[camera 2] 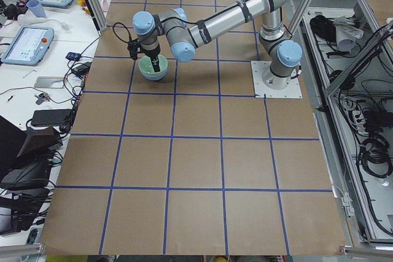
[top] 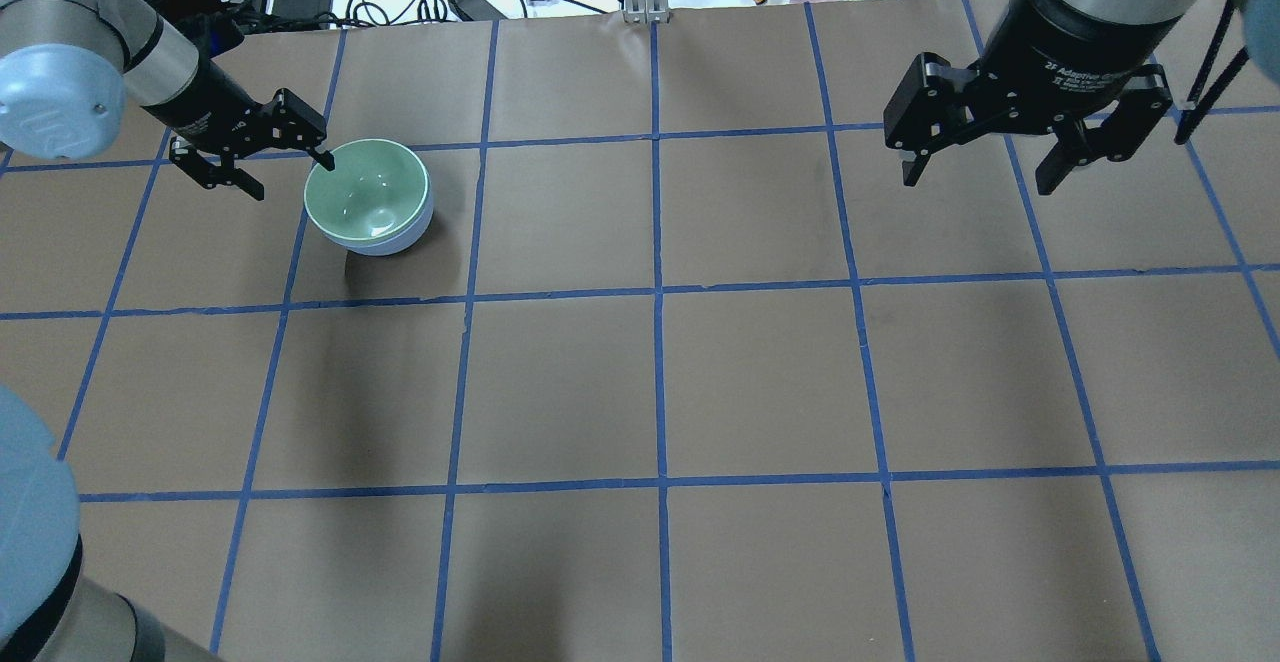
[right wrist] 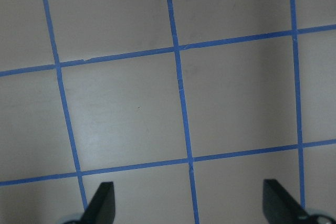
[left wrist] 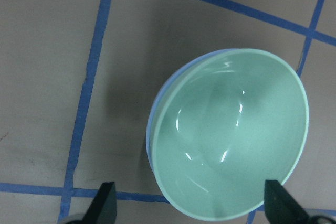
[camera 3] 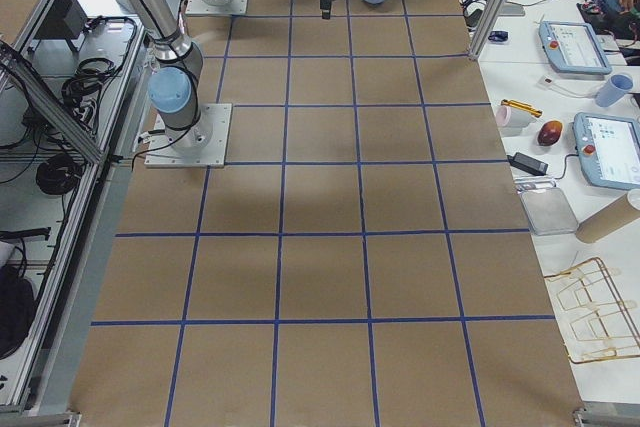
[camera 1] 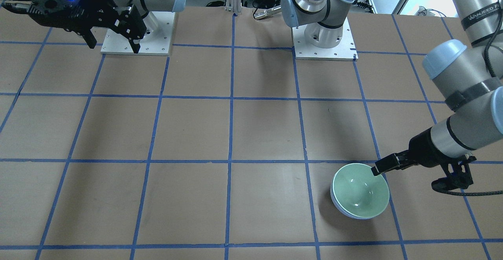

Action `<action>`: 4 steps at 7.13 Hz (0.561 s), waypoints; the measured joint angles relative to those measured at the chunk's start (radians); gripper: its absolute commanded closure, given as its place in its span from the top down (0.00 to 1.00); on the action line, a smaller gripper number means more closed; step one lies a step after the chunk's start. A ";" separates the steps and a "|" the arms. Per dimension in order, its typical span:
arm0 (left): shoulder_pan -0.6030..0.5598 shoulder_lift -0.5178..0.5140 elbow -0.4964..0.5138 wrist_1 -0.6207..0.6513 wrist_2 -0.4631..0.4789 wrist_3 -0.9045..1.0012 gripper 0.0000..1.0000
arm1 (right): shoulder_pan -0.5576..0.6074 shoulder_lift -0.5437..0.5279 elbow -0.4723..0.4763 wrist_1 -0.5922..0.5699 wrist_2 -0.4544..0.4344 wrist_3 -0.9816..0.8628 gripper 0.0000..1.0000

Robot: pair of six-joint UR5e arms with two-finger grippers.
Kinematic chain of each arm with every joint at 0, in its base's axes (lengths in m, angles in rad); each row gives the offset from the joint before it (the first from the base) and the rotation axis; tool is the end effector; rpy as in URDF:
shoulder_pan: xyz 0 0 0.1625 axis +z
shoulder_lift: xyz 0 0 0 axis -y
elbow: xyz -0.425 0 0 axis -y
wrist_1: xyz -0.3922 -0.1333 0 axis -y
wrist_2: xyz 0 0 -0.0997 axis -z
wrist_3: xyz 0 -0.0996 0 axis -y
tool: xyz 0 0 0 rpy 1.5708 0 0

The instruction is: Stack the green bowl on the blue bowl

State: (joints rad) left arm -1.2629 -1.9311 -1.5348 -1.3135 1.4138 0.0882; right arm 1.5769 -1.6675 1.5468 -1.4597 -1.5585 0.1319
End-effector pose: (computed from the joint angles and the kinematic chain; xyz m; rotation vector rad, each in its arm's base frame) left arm 0.0443 -0.6307 0.3304 0.3338 -2.9553 -0.0517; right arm 0.1373 -0.4481 0.5341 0.1966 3.1225 -0.0137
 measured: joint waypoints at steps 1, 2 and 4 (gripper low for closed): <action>-0.046 0.045 0.005 -0.038 0.063 -0.010 1.00 | 0.000 0.000 0.000 0.000 0.000 0.000 1.00; -0.088 0.093 0.008 -0.071 0.104 -0.022 1.00 | 0.000 0.000 0.000 -0.001 0.000 0.000 1.00; -0.155 0.191 0.009 -0.148 0.125 -0.044 1.00 | 0.000 0.000 0.000 0.000 0.000 0.000 1.00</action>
State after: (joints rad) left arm -1.4179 -1.7396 -1.5256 -1.4615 1.5385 0.0444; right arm 1.5769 -1.6675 1.5468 -1.4597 -1.5585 0.1319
